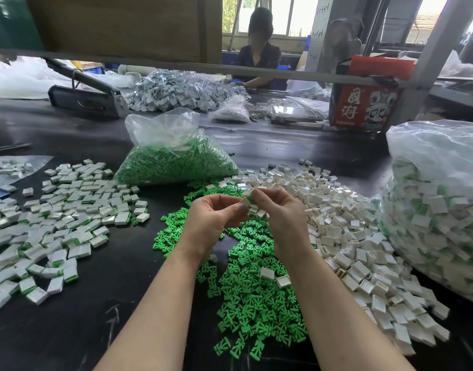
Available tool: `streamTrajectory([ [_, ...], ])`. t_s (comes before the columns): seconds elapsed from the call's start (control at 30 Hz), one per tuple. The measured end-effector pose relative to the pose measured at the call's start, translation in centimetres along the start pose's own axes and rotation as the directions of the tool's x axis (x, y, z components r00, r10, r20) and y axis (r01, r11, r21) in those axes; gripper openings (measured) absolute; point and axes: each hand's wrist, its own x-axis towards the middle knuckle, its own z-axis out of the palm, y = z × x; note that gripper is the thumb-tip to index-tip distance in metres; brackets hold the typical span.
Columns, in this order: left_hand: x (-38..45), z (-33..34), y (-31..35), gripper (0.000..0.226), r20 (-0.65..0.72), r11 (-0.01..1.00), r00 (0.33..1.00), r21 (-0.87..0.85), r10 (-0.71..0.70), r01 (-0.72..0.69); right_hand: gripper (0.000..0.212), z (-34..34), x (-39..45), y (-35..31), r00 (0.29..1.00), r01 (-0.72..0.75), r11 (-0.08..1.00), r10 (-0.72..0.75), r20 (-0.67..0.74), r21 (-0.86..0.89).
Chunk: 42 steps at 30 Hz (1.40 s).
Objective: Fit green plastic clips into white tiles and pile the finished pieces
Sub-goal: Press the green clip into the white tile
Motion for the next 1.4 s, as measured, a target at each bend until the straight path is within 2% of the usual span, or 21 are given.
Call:
streamTrajectory([
  [0.2, 0.1, 0.2, -0.2, 0.014, -0.051, 0.999, 0.998, 0.040, 0.039, -0.037, 0.005, 0.1, 0.1, 0.0, 0.999, -0.049, 0.998, 0.049, 0.006, 0.049],
  [0.43, 0.2, 0.1, -0.3, 0.019, -0.066, 0.994, 0.995, 0.080, 0.078, -0.073, 0.009, 0.2, 0.2, 0.0, 0.995, -0.096, 0.993, 0.096, -0.003, 0.066],
  [0.57, 0.1, 0.2, -0.5, 0.019, -0.088, 0.994, 0.993, 0.081, 0.080, -0.073, 0.027, 0.3, 0.2, 0.1, 0.985, -0.169, 0.985, 0.170, -0.016, 0.046],
  [0.63, 0.2, 0.2, -0.5, 0.019, -0.094, 0.994, 0.992, 0.081, 0.079, -0.071, 0.027, 0.3, 0.3, 0.1, 0.984, -0.176, 0.983, 0.177, -0.016, 0.052],
  [0.77, 0.3, 0.3, -0.6, 0.023, -0.096, 0.990, 0.991, 0.118, 0.094, -0.082, 0.024, 0.1, 0.3, 0.0, 0.990, -0.144, 0.989, 0.144, 0.000, 0.030],
  [0.9, 0.2, 0.2, -0.6, 0.012, -0.092, 0.987, 0.991, 0.136, 0.098, -0.085, 0.013, 0.1, 0.2, 0.3, 0.996, -0.091, 0.995, 0.092, 0.005, -0.033],
  [1.13, 0.1, 0.8, -0.9, 0.016, -0.076, 0.989, 0.996, 0.143, 0.044, -0.033, 0.014, -0.1, 0.1, 0.7, 1.000, 0.004, 0.991, -0.004, -0.005, -0.134],
  [1.2, 0.3, 0.8, -0.9, 0.015, -0.053, 0.986, 0.998, 0.165, 0.018, -0.009, 0.016, -0.2, 0.1, 0.8, 1.000, 0.010, 0.993, -0.011, -0.006, -0.116],
  [1.27, 0.5, 0.5, -0.7, 0.012, 0.009, 0.962, 1.000, 0.271, -0.025, 0.022, 0.015, -0.1, 0.1, 0.8, 1.000, 0.006, 0.996, -0.006, 0.000, -0.092],
  [1.4, 0.3, 0.6, -0.7, 0.031, 0.133, 0.911, 0.984, 0.410, -0.119, 0.054, 0.015, 0.3, 0.0, 0.9, 1.000, -0.019, 0.994, 0.021, 0.018, -0.111],
])
